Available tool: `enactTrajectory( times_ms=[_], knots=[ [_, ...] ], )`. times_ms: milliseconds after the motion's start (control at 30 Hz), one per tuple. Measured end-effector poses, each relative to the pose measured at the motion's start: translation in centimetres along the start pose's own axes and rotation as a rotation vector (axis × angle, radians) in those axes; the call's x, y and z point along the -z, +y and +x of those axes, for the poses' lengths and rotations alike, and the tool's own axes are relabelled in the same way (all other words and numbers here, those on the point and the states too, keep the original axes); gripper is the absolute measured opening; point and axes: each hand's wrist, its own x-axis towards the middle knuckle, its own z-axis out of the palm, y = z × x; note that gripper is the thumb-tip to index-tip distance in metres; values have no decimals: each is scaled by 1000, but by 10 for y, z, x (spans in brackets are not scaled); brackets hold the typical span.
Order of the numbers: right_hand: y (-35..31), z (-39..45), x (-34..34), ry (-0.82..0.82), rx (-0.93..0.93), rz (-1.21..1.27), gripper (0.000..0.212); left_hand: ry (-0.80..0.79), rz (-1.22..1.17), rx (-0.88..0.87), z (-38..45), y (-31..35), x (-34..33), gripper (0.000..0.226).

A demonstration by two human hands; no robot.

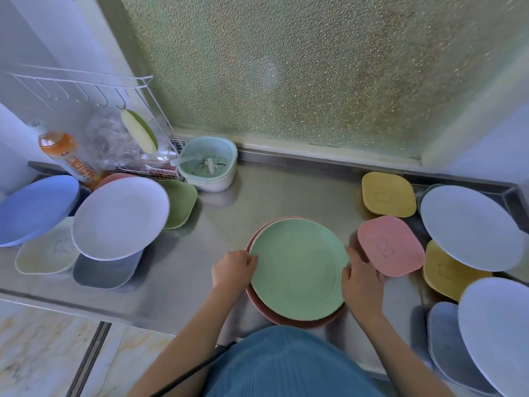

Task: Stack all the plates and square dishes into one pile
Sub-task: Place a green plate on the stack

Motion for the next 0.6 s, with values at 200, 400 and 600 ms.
enactTrajectory(
  times_ms=[200,400,600],
  knots=[
    [-2,2,-5,-48,-4,18,48,46,22,31,1,3,-2,41],
    [0,3,-8,-59,12,8,46,87,7,65,-1,5,-7,45],
    [-1,3,-7,-45,19,-78,46,108,-1,72,-5,4,-7,46]
  ],
)
